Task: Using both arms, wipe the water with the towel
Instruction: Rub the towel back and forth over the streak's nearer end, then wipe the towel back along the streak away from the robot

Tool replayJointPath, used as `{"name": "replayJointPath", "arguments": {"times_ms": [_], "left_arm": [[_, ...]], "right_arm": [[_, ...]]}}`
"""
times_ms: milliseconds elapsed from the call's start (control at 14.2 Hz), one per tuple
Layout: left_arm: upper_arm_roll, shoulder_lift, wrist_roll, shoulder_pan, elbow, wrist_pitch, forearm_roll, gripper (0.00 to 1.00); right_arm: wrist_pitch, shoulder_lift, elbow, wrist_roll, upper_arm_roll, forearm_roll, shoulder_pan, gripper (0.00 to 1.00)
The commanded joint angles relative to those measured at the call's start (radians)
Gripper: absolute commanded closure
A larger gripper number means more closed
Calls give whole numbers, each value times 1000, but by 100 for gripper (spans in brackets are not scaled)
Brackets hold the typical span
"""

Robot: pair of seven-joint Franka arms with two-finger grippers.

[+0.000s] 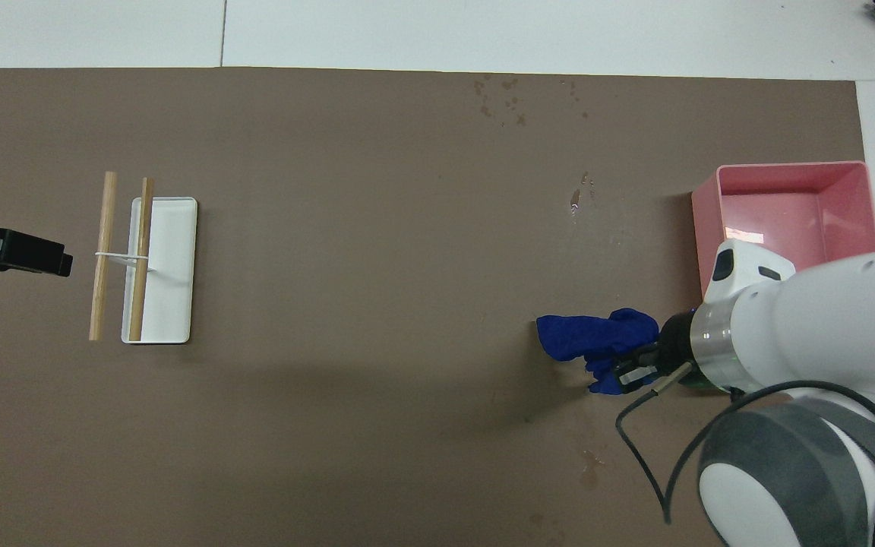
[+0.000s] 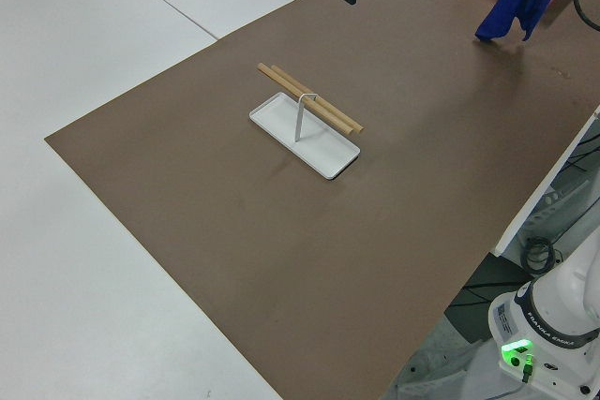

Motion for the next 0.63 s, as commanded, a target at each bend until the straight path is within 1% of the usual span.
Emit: {"name": "replayJointPath", "arguments": {"times_ms": [0, 70, 211, 351, 561], "left_arm": [[-9, -24, 14, 12, -28, 9, 14, 0], [-9, -24, 14, 12, -28, 9, 14, 0], [-9, -24, 14, 12, -28, 9, 14, 0], [-9, -24, 14, 12, -28, 9, 14, 0], [-9, -24, 14, 12, -28, 9, 14, 0]], "right_arm": [[110, 134, 74, -31, 10, -51, -6, 100], [152, 178, 75, -33, 11, -60, -5, 100], [278, 264, 75, -28, 13, -60, 11, 100], [373, 319, 74, -22, 13, -60, 47, 100], [529, 399, 72, -16, 13, -60, 59, 100]]}}
